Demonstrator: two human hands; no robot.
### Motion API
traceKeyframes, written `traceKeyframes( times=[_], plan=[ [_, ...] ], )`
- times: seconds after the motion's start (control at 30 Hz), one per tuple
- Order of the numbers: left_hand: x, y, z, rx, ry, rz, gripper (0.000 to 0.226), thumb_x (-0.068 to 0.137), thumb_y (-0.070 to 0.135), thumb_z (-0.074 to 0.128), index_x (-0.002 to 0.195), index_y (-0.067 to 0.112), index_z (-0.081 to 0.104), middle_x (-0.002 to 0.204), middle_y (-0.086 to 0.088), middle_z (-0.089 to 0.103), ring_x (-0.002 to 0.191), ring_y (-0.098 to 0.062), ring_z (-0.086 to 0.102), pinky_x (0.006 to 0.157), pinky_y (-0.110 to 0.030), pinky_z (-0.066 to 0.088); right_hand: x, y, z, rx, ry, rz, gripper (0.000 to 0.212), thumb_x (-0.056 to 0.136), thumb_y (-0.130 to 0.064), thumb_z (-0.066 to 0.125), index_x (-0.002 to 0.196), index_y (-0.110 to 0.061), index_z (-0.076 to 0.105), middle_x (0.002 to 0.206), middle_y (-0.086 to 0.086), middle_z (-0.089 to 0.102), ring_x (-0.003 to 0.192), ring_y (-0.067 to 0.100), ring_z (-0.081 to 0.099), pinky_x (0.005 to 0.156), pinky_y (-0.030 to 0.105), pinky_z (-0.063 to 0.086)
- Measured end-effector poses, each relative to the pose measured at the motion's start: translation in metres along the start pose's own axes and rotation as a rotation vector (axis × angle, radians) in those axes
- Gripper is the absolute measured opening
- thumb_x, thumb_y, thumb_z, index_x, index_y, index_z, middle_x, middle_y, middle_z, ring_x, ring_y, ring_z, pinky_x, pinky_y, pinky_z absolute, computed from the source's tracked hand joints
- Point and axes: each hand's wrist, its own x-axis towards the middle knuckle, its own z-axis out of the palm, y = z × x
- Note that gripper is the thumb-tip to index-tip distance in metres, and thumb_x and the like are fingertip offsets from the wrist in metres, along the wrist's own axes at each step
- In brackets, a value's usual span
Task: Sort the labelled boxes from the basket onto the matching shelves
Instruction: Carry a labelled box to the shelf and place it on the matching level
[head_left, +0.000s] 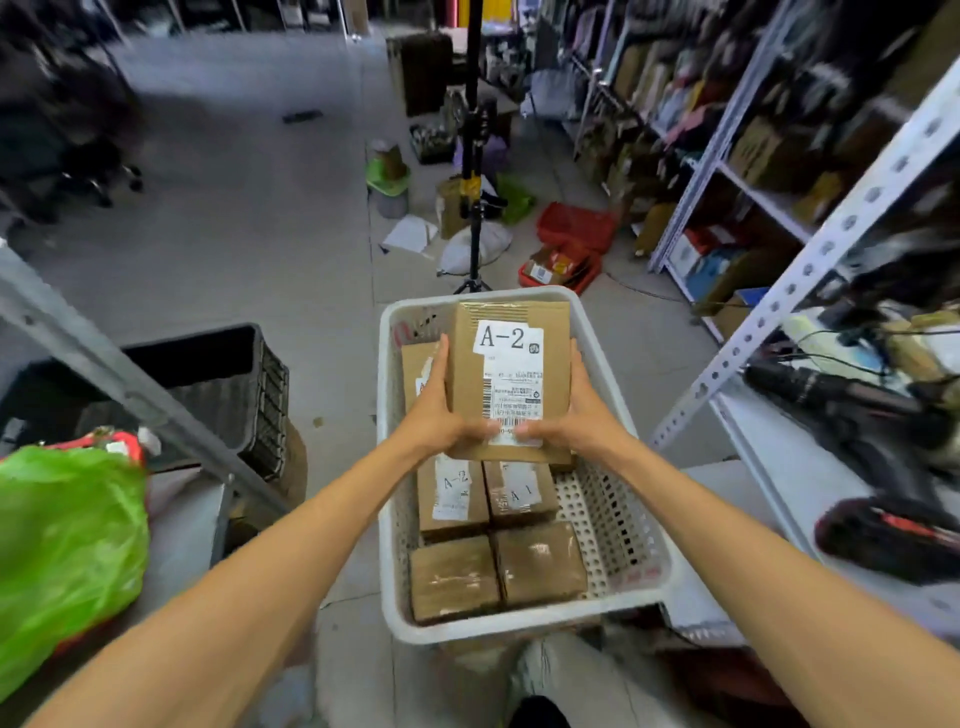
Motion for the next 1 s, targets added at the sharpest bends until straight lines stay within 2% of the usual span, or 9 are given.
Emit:
traceKeyframes(
  times=[0.23,0.33,0.4,0.5,0.57,0.7,0.77,0.93,1.0],
  plan=[
    [-0.067,-0.003,0.008,0.023,-0.143,0.061,0.133,0.053,0.042,0.091,0.149,0.049,0.0,0.151,0.0,0.039,0.137,-0.018,0.039,0.112,-0.045,0.034,-0.098,-0.001,0.017,0.03,0.174,0.038,0.123,0.062,0.002,0.087,0.151,-0.017,0.004,0.133,-0.005,0.046,0.128,0.011,0.044,0.107,0.033,0.039],
    [-0.094,-0.008,0.026,0.019,-0.227,0.073,0.128,0.063,0.028,0.089,0.152,0.042,-0.002,0.151,0.005,0.036,0.136,-0.013,0.036,0.112,-0.035,0.031,-0.137,0.013,0.02,0.044,0.214,0.081,0.126,0.063,0.005,0.085,0.153,-0.017,0.0,0.143,0.001,0.044,0.13,0.012,0.044,0.103,0.027,0.04],
    [-0.109,-0.014,0.04,0.009,-0.268,0.078,0.125,0.068,0.018,0.086,0.152,0.039,-0.004,0.151,0.007,0.034,0.134,-0.01,0.035,0.108,-0.029,0.031,-0.162,0.023,0.02,0.056,0.234,0.108,0.129,0.062,0.003,0.086,0.153,-0.019,-0.003,0.145,-0.001,0.041,0.132,0.013,0.042,0.107,0.03,0.038],
    [-0.129,-0.022,0.06,0.026,-0.331,0.067,0.126,0.067,0.02,0.087,0.151,0.044,-0.005,0.151,0.004,0.036,0.133,-0.01,0.037,0.112,-0.036,0.032,-0.199,0.035,0.019,0.032,0.28,0.134,0.122,0.061,-0.003,0.088,0.147,-0.029,0.007,0.13,-0.016,0.046,0.127,0.011,0.045,0.107,0.033,0.038],
    [-0.141,-0.026,0.074,0.062,-0.37,0.058,0.127,0.066,0.023,0.087,0.15,0.046,-0.005,0.148,0.001,0.041,0.133,-0.013,0.039,0.111,-0.038,0.034,-0.225,0.041,0.019,0.027,0.302,0.147,0.119,0.059,-0.009,0.089,0.141,-0.036,0.007,0.129,-0.014,0.048,0.125,0.012,0.047,0.108,0.037,0.039],
    [-0.171,-0.032,0.107,0.102,-0.462,0.066,0.128,0.064,0.027,0.089,0.15,0.045,-0.003,0.149,0.002,0.04,0.136,-0.016,0.038,0.112,-0.042,0.034,-0.28,0.058,0.021,0.034,0.372,0.167,0.131,0.048,-0.033,0.09,0.149,-0.018,0.007,0.134,-0.011,0.048,0.128,0.012,0.046,0.108,0.039,0.039],
    [-0.19,-0.036,0.125,0.131,-0.499,0.079,0.127,0.063,0.026,0.089,0.151,0.045,-0.002,0.148,0.0,0.041,0.136,-0.018,0.038,0.112,-0.039,0.033,-0.311,0.072,0.022,0.038,0.417,0.195,0.116,0.055,-0.019,0.093,0.143,-0.02,0.017,0.124,-0.021,0.048,0.123,0.009,0.048,0.108,0.04,0.04],
    [-0.246,-0.03,0.188,0.179,-0.589,0.171,0.122,0.069,0.016,0.085,0.152,0.039,-0.001,0.147,0.008,0.037,0.132,-0.011,0.037,0.099,-0.027,0.035,-0.406,0.099,0.013,0.082,0.604,0.216,0.123,0.063,-0.008,0.089,0.152,-0.021,0.005,0.114,-0.036,0.037,0.119,0.0,0.041,0.098,0.014,0.032],
    [-0.271,-0.022,0.222,0.187,-0.686,0.22,0.122,0.068,0.017,0.086,0.153,0.037,0.0,0.144,0.013,0.037,0.129,-0.005,0.037,0.103,-0.024,0.034,-0.454,0.106,0.005,0.116,0.714,0.254,0.125,0.064,-0.009,0.088,0.153,-0.02,0.001,0.112,-0.038,0.031,0.118,-0.003,0.035,0.093,0.007,0.028]
  ],
)
